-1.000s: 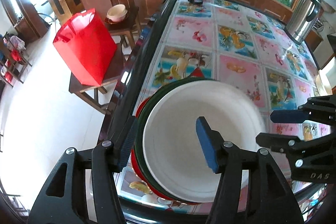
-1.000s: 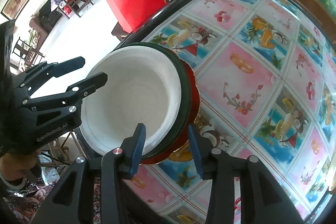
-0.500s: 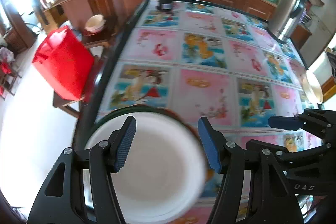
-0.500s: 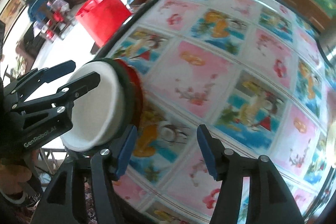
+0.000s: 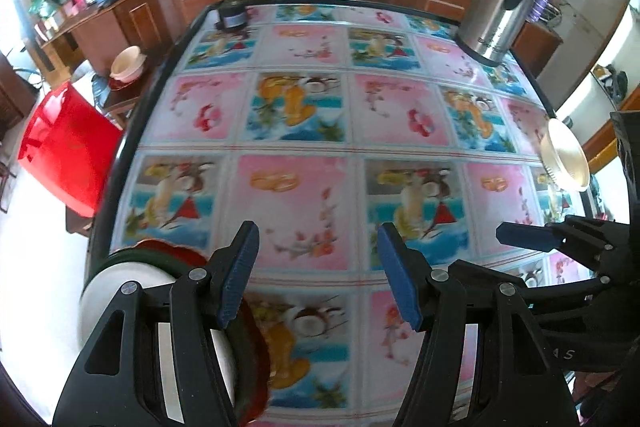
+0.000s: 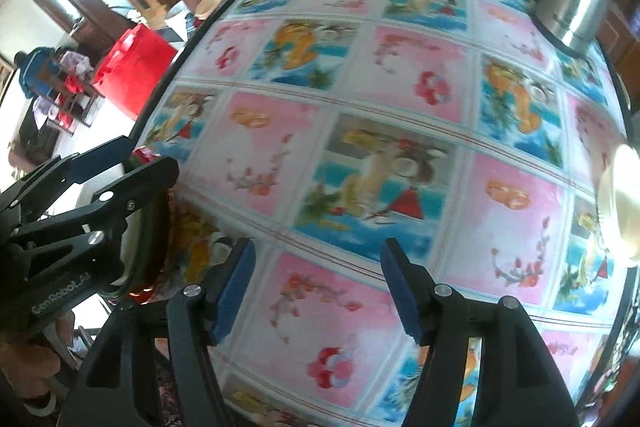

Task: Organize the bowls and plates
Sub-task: 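Move the open left gripper away from the stack toward the beige paper plate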

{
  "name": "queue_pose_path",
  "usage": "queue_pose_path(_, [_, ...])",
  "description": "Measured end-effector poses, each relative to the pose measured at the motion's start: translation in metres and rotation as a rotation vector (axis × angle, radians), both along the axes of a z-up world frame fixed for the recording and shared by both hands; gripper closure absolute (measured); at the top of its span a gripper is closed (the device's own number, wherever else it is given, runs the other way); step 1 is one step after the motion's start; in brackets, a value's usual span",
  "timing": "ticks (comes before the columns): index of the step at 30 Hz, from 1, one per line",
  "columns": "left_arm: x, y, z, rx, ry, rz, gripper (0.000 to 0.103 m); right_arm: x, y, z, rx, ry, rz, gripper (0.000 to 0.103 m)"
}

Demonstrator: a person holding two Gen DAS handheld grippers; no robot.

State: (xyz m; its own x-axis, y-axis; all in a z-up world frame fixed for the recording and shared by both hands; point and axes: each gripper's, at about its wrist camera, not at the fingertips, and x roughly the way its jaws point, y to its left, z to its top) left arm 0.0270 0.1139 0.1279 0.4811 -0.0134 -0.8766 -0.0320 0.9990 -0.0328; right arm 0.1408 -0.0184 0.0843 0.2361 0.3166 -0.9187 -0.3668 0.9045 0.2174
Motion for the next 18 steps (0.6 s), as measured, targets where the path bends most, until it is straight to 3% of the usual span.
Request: queue_pose_path(18, [0.041, -0.095, -0.009, -0.021, 0.028, -0.115, 0.041, 0.025, -0.101, -0.005, 0.019, 0.013, -0.168, 0.035])
